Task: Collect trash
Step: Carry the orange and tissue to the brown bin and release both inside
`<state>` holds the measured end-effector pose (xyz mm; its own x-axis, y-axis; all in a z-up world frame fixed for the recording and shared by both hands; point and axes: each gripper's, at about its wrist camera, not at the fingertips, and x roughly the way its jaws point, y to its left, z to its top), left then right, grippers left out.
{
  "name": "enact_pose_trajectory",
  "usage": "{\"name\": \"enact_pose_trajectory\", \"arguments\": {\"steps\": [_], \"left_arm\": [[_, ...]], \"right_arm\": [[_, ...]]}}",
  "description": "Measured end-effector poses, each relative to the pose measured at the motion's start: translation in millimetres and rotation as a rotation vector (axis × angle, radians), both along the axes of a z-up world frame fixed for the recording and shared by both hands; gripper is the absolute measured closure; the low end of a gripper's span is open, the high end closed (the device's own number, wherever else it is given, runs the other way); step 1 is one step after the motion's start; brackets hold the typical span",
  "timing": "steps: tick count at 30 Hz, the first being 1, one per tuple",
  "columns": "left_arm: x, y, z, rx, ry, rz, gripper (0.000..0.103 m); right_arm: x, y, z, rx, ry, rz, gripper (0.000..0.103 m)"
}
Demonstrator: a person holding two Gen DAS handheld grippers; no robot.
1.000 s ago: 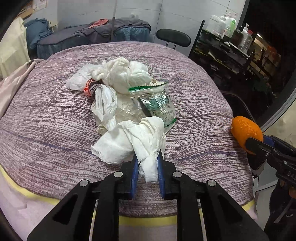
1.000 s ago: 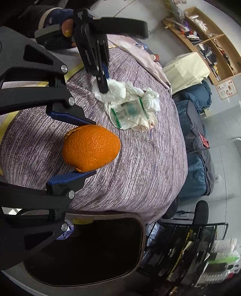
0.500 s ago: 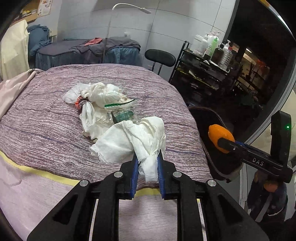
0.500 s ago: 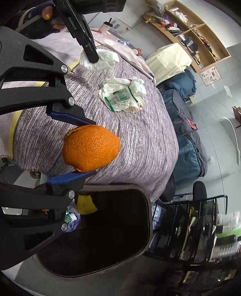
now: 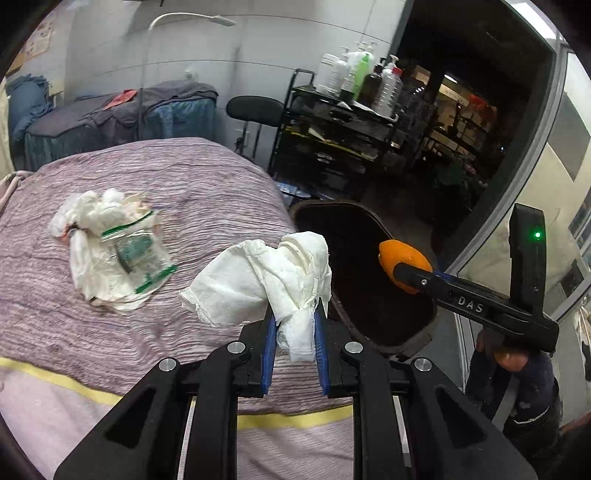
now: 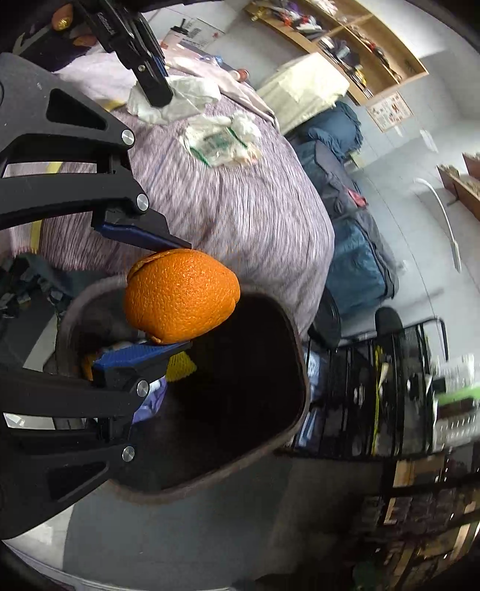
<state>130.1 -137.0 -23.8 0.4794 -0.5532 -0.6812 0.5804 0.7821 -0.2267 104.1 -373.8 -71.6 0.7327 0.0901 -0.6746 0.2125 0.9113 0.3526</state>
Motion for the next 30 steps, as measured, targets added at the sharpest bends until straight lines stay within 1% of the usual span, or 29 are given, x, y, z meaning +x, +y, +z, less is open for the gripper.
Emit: {"name": "enact_pose_trajectory", "arguments": {"steps": [5, 10, 16, 23, 26, 27, 28, 30], "left_arm": [[1.5, -24.1, -2.2, 0.008, 0.007, -0.043, 0.085], [2.6, -43.8, -5.5, 0.017, 0.014, -0.074, 0.085], [3.1, -60.5, -6.5, 0.028, 0.011, -0.105, 0.085], [3.5, -69.6, -9.9, 0.041, 0.018, -0.125, 0.085], [3.8, -72.2, -11.5, 0.044, 0.024, -0.129, 0.085], [4.3, -72.6, -12.1, 0.045, 0.025, -0.129, 0.085], [4.6, -73.0, -12.9, 0.047, 0.026, -0.129, 0.085], [2.6, -73.0, -13.5, 0.050, 0.029, -0.128, 0.085]], "right_arm": [[-2.0, -21.9, -14.9, 0.012, 0.026, -0.056, 0.056], [3.9, -37.6, -31.5, 0.025, 0.057, -0.088, 0.057], [19.5, -46.3, -54.9, 0.037, 0.112, -0.108, 0.056], [36.5, -45.1, -72.6, 0.020, 0.162, -0.120, 0.056], [39.5, -44.6, -78.2, 0.009, 0.173, -0.132, 0.052], [38.2, -44.4, -78.8, 0.012, 0.168, -0.133, 0.045], [35.8, -44.0, -78.6, 0.017, 0.160, -0.138, 0.036], [31.0, -44.8, -77.0, 0.030, 0.141, -0.146, 0.030]]}}
